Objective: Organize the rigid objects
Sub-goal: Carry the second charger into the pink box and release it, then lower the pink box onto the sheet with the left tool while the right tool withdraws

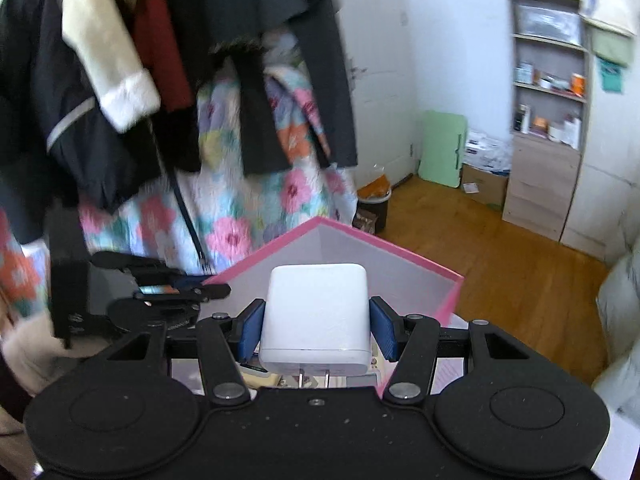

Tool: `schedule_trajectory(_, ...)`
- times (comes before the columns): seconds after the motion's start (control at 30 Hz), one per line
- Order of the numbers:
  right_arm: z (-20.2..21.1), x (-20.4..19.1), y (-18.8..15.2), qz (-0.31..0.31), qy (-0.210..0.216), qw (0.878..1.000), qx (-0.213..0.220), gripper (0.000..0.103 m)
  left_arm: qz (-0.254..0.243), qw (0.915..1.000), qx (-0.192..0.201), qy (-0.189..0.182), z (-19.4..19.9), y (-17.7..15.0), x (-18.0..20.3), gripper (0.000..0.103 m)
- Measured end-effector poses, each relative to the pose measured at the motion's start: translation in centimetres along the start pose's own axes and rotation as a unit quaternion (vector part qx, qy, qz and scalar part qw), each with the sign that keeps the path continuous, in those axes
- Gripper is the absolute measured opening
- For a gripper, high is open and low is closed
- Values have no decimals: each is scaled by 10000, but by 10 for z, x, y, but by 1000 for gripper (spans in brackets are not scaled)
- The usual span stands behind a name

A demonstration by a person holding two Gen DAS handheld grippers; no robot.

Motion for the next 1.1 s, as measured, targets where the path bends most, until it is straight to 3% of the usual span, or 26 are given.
schedule_trajectory(0.1, -39, 3, 6, 231, -282, 9987, -345, 61, -56, 10000, 2, 49, 0, 1, 1, 11)
schedule_trajectory(0.2, -77, 11, 9, 762, -895, 9910, -646, 61, -15, 10000, 64, -30, 0, 0, 0, 11)
schedule_trajectory(0.4, -126, 27, 8, 1100, -1333, 9763, -1306, 61, 205, 9997, 113, -64, 1, -2, -4, 11)
schedule_trajectory(0.63, -150, 26, -2, 1499, -1680, 9600, -1666, 59, 324, 9993, 98, -179, 1, -3, -6, 11)
schedule_trajectory(0.77, -140, 26, 1, 1850, -2148, 9491, -1371, 62, 316, 9993, 19, -177, -1, -2, -6, 11)
schedule_trajectory(0.83, -125, 23, 8, 1747, -2089, 9562, -1074, 63, 314, 9994, -32, -160, -2, -3, -7, 11)
schedule_trajectory(0.93, -90, 20, 14, 1178, -1670, 9760, -755, 63, 305, 9994, -27, -188, -2, -3, -6, 11)
schedule_trajectory(1.1, -26, 27, 8, 242, -1188, 9924, -209, 63, 399, 9989, -171, -195, -3, -3, -8, 11)
Point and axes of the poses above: each gripper's, at about its wrist camera, not at the fingertips, and z roughly against the way its jaws point, x to its right, y to its top, the point moved 6 cm from there along -z, roughly the way its jaws point, and after that the axes turned 12 degrees about -z, right-handed, at the moved point
